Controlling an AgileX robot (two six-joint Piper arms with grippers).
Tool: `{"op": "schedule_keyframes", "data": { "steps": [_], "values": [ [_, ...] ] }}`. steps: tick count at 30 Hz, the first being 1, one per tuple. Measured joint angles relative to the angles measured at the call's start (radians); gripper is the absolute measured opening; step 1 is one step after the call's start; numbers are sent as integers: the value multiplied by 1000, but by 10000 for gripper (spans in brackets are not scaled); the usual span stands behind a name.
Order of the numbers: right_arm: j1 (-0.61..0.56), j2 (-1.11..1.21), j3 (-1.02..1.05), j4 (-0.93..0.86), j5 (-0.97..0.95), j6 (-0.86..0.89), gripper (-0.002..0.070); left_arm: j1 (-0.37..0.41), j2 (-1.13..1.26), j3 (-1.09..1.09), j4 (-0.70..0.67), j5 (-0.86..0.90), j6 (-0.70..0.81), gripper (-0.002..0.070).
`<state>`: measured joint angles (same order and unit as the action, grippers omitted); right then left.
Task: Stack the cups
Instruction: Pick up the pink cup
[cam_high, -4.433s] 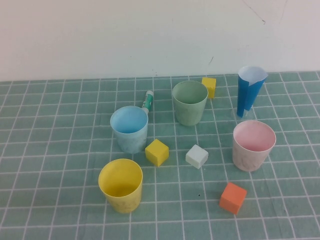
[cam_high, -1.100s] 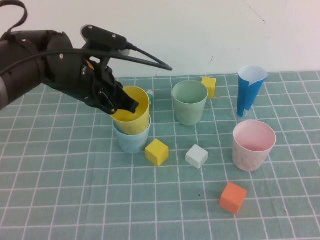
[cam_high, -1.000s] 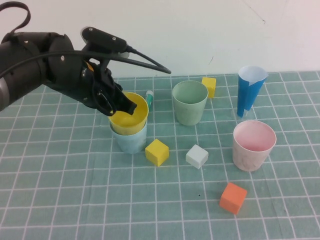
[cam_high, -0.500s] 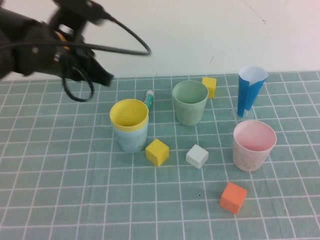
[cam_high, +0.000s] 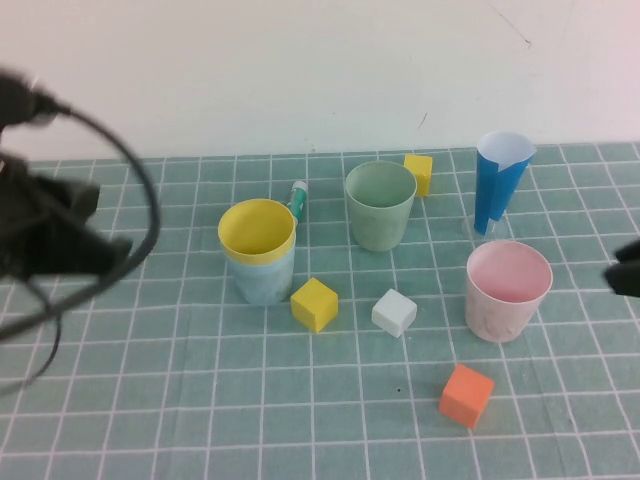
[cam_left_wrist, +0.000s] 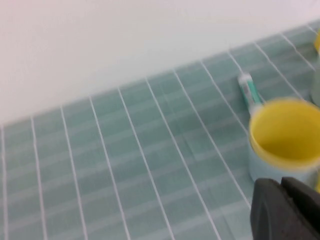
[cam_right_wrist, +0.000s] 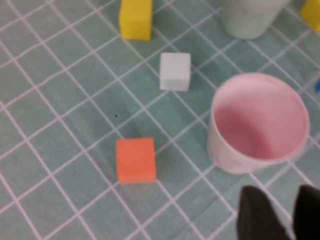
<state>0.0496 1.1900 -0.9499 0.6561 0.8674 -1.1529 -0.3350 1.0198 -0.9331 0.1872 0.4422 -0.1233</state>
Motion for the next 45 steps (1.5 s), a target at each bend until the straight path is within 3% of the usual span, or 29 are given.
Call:
{"op": "schedule_keyframes", "data": {
  "steps": [5, 8, 15, 23, 25, 28, 33, 35, 45],
  "values": [
    [136, 176, -124, -68, -16, -7, 396, 0, -162, 158, -73, 26, 31, 1],
    [200, 283, -198, -151, -47, 11, 475, 0, -272, 252, -80, -27, 51, 0],
    [227, 476, -358, -289, -77, 86, 505, 0, -437, 408, -80, -101, 58, -1],
    [227, 597, -382, -334, -124, 111, 505, 0, -514, 548, -90, -209, 53, -1],
    [229, 617, -382, -337, -128, 111, 496, 0, -526, 567, -90, -256, 46, -1],
    [229, 627, -382, -336, -135, 111, 414, 0, -528, 591, -92, -294, 40, -1],
    [229, 629, -383, -327, -139, 111, 120, 0, -528, 604, -108, -312, 36, -1],
    [229, 629, -383, -297, -139, 111, 53, 0, -528, 604, -122, -326, 36, -1],
    [292, 629, -471, 21, -142, 17, 37, 0, -528, 604, -165, -331, -3, -1]
  ]
}}
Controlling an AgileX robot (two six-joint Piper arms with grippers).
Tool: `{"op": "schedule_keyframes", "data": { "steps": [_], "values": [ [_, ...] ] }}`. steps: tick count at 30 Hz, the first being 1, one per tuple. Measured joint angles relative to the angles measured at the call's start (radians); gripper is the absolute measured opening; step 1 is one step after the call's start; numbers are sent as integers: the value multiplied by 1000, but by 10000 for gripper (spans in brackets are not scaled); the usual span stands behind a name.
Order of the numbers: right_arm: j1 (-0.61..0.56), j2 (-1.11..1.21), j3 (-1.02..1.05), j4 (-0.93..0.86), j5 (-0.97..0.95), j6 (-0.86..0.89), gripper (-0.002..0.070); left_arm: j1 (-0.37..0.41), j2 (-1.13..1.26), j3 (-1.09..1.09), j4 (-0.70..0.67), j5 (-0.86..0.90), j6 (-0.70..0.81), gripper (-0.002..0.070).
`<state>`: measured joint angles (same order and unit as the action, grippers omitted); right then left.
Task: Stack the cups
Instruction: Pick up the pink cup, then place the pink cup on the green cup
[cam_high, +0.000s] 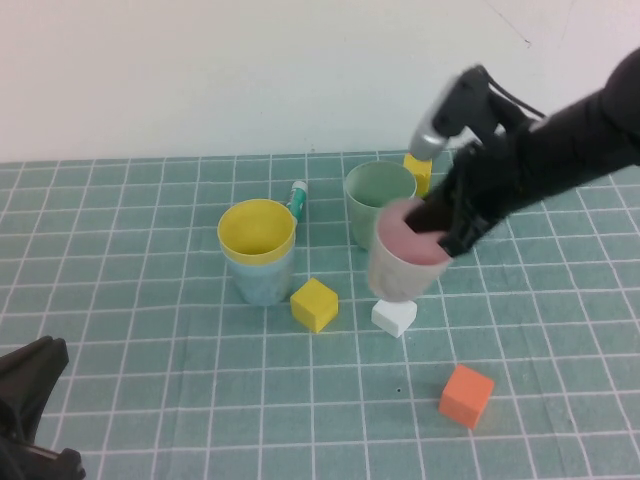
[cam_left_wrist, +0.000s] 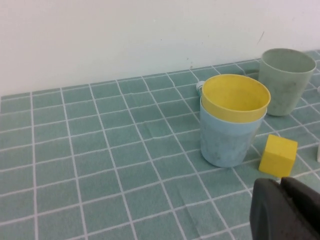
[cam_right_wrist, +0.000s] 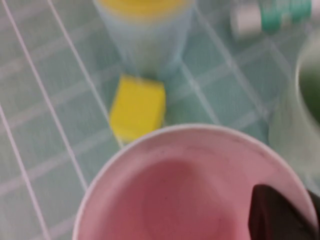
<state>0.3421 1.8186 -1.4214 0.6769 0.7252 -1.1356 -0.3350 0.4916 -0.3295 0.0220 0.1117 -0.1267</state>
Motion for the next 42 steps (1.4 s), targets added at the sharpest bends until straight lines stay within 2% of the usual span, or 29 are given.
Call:
{"op": "schedule_keyframes", "data": {
  "steps": [4, 10, 16, 34, 42],
  "values": [
    [46, 0, -89, 28, -80, -9, 36, 0, 0, 0, -8, 0, -12, -2],
    [53, 16, -190, 45, -247, -11, 34, 0, 0, 0, -8, 0, -14, -2],
    [53, 107, -230, 23, -301, -13, 34, 0, 0, 0, -11, -4, -13, -2],
    [48, 150, -234, -23, -341, -13, 34, 0, 0, 0, -11, -4, -9, -1],
    [28, 150, -234, -39, -294, 13, 34, 0, 0, 0, -9, -4, -9, -2]
  ]
}}
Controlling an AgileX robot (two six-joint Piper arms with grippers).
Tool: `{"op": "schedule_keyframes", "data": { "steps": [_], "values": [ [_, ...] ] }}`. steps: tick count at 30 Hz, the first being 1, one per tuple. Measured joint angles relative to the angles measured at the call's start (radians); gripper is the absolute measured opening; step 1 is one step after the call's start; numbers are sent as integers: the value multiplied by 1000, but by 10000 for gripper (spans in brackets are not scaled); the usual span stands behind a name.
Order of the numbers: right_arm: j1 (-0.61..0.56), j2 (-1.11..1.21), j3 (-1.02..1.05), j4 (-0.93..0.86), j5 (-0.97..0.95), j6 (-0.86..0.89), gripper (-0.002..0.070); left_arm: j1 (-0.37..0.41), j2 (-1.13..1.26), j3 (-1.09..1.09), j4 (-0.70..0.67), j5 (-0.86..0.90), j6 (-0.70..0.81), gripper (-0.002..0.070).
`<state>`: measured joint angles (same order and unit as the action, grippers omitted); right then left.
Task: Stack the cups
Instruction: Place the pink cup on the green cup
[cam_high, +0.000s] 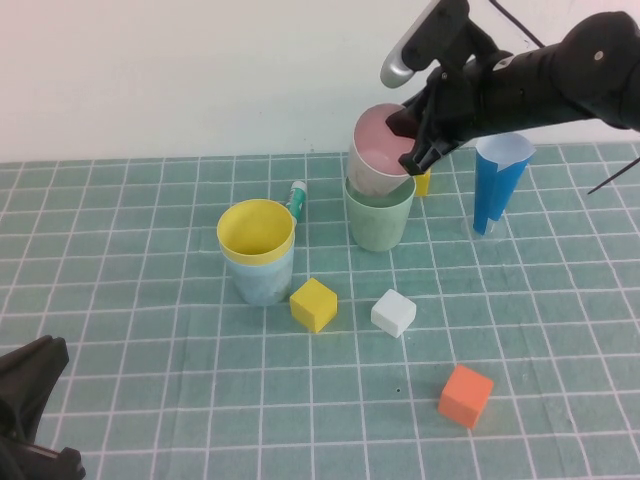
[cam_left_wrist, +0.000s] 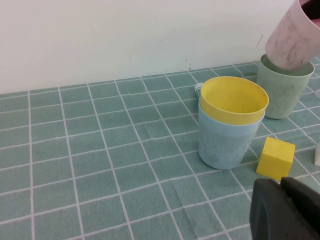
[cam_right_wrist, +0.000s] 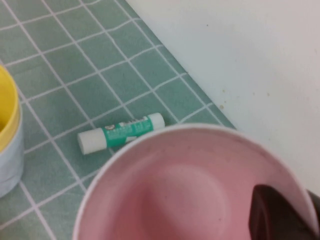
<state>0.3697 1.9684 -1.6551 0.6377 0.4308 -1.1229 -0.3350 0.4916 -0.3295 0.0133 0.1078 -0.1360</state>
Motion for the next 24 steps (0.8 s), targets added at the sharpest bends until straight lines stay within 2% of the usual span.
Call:
{"op": "schedule_keyframes", "data": {
  "steps": [9, 19, 24],
  "values": [
    [0, 0, 0, -3, 22, 29, 41, 0, 0, 0, 0, 0, 0, -2],
    [0, 0, 0, -14, 23, 58, 183, 0, 0, 0, -2, 0, 0, -1],
    [0, 0, 0, -21, 19, 56, 203, 0, 0, 0, -2, 0, 0, -2]
  ]
}}
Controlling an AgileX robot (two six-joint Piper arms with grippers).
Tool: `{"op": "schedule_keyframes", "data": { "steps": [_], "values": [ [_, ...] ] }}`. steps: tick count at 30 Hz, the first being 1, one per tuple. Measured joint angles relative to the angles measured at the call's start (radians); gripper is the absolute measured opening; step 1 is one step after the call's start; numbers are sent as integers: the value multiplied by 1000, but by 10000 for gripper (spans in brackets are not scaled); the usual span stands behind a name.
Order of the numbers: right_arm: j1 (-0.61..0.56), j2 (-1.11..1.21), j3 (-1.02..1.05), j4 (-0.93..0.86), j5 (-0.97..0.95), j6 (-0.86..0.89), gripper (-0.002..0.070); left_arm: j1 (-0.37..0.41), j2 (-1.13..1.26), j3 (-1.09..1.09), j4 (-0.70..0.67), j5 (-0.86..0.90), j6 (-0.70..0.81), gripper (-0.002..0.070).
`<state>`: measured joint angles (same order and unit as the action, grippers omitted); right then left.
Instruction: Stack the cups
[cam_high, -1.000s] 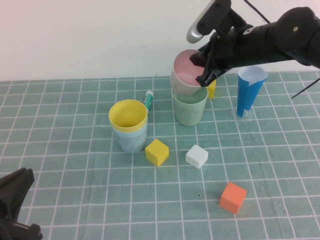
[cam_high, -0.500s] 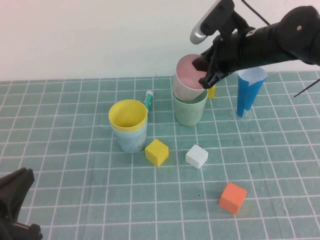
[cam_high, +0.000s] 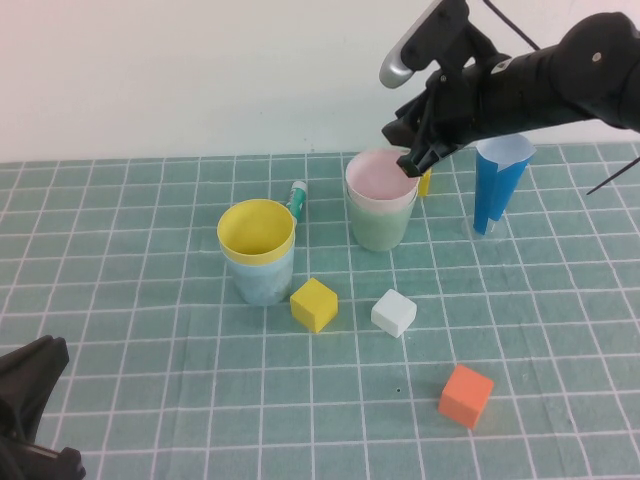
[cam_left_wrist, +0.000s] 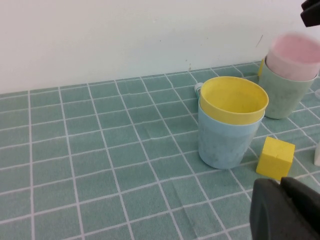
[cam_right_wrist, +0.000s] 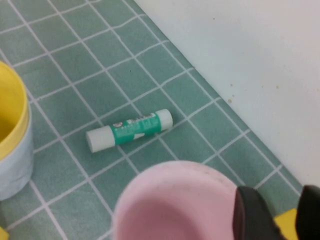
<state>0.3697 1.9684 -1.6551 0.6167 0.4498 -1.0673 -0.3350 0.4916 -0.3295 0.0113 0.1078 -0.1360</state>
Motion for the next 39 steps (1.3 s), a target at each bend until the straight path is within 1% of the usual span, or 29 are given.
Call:
{"op": "schedule_keyframes", "data": {
  "steps": [8, 11, 13, 15, 17, 20, 27, 29, 33, 37, 39],
  "values": [
    [0, -61, -61, -26, 19, -49, 206, 0, 0, 0, 4, 0, 0, -2],
    [0, -118, -106, -43, 53, -53, 204, 0, 0, 0, 6, 0, 0, -2],
    [0, -165, -131, -76, 97, -54, 190, 0, 0, 0, 6, 0, 0, -2],
    [0, -222, -154, -154, 167, -48, 145, 0, 0, 0, 6, 0, 0, -1],
    [0, -281, -166, -261, 228, -17, 76, 0, 0, 0, 6, 0, 0, -1],
    [0, -355, -174, -459, 312, 73, 22, 0, 0, 0, 2, -1, 0, -2],
    [0, -491, -174, -978, 553, 386, 0, 0, 0, 0, 0, -4, 0, -2],
    [0, -526, -174, -1083, 641, 463, -1, 0, -6, 0, 0, -13, 0, -2],
    [-10, -600, -138, -1144, 731, 513, -1, 0, -37, 0, 14, -46, 0, -2],
    [-10, -703, -33, -1148, 732, 551, -1, 0, -57, 0, 18, -48, 0, -2],
    [-10, -779, 59, -1148, 722, 593, -1, 0, -63, 0, 21, -48, 0, -2]
  ]
}}
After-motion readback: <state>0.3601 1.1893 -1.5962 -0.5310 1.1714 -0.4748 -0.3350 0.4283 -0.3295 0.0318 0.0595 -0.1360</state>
